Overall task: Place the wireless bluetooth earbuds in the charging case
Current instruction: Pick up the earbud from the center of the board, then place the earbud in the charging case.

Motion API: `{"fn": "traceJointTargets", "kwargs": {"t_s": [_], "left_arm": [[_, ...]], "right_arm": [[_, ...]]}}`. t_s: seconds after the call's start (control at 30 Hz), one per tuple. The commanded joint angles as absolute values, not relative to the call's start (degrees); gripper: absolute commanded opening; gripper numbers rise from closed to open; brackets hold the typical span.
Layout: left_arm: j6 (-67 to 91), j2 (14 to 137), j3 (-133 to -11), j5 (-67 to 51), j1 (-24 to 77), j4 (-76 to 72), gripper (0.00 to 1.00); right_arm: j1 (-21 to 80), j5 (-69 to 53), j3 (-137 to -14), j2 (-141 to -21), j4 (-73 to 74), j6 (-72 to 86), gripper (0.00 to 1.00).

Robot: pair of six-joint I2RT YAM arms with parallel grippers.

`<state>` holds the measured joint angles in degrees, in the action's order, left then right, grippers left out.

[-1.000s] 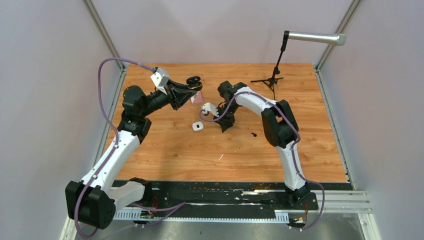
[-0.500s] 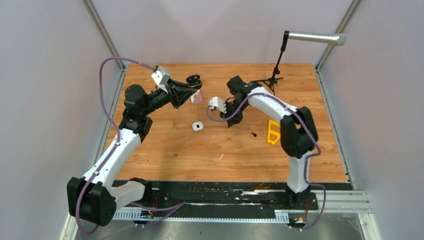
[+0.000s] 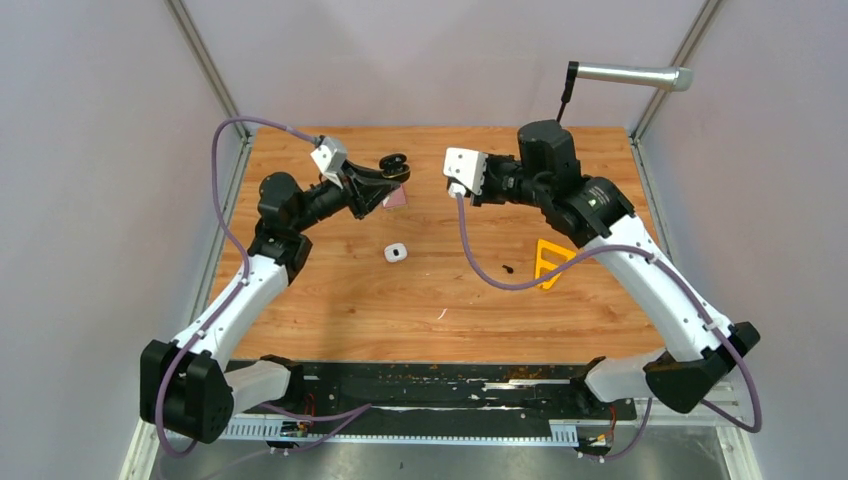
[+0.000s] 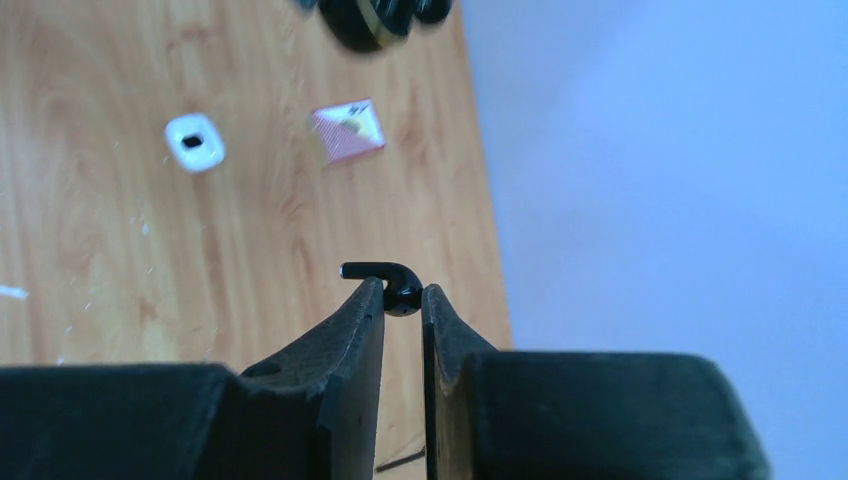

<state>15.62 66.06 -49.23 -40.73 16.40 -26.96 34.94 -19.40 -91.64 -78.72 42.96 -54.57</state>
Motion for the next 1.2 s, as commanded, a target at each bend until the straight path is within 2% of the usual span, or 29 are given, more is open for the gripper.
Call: {"fn": "traceJointTargets", "kwargs": {"t_s": [0.0, 0.3, 0.77, 1.17], "left_arm": [[17.2, 64.3, -48.1, -41.7, 18.2, -32.5, 0.00], [18.0, 61.9, -45.5, -42.4, 20.4, -34.5, 0.00], [19.1, 59.7, -44.5, -43.6, 20.6, -34.8, 0.00], [19.8, 59.4, -44.4, -42.7, 20.6, -34.3, 0.00]], "right_arm": [[42.6, -8.7, -92.6, -76.7, 30.3, -56.5, 0.00], [52.2, -3.0, -94.5, -78.2, 24.9, -63.6, 0.00], [54.0, -1.7, -93.6, -82.4, 19.7, -69.3, 0.00], [54.6, -5.9, -93.9, -82.5, 22.1, -69.5, 0.00]]}}
